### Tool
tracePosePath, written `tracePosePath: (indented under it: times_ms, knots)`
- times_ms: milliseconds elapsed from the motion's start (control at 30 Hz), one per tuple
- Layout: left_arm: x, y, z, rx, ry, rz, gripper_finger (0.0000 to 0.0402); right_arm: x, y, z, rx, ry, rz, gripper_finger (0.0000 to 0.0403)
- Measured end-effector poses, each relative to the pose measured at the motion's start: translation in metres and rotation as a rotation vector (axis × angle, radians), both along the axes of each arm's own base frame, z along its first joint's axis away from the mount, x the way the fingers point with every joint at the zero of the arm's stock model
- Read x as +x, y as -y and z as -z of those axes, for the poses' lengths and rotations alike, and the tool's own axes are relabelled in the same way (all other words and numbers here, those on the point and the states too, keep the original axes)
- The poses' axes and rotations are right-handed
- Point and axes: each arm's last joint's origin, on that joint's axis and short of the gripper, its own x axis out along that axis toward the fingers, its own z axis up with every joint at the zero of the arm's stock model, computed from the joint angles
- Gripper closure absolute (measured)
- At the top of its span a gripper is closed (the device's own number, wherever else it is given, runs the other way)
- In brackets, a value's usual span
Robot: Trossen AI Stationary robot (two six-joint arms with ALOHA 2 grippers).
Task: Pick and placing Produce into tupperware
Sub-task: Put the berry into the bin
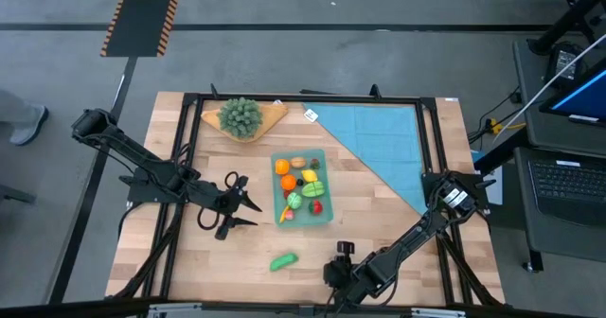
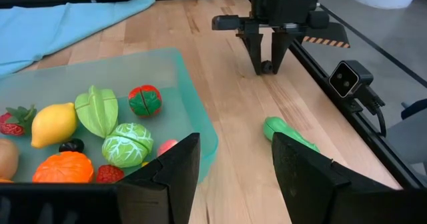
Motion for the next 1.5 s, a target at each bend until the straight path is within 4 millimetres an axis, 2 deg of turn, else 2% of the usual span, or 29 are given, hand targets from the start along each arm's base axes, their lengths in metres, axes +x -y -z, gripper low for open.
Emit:
tracePosePath:
  times_ms: [233, 533, 667, 867, 1067, 1233, 1500]
  knots:
    - [0.0, 0.0, 0.0, 0.0, 0.0, 0.0, 0.0223, 0.0, 0.0, 0.0, -0.003, -0.003, 0.0, 0.0293]
    - [0.0, 0.0, 0.0, 0.0, 0.0, 0.0, 0.0223, 0.002, 0.0, -0.003, 0.005, -0.002, 0.009, 0.0293]
    - [0.0, 0.0, 0.0, 0.0, 0.0, 0.0, 0.0223, 0.005, 0.009, -0.011, 0.012, -0.01, 0.033, 0.0303]
    - [0.0, 0.0, 0.0, 0.0, 0.0, 0.0, 0.0223, 0.012, 0.029, -0.038, 0.012, 0.013, 0.078, 0.0294]
    - [0.0, 0.0, 0.0, 0.0, 0.0, 0.0, 0.0223, 0.006, 0.055, -0.071, -0.061, 0.003, 0.108, 0.0304]
    - [0.0, 0.0, 0.001, 0.004, -0.007, 0.001, 0.0223, -0.006, 0.074, -0.102, -0.142, 0.029, 0.149, 0.0295]
    - [0.0, 0.0, 0.001, 0.005, -0.01, 0.001, 0.0223, -0.037, 0.098, -0.154, -0.287, 0.149, 0.205, 0.0304]
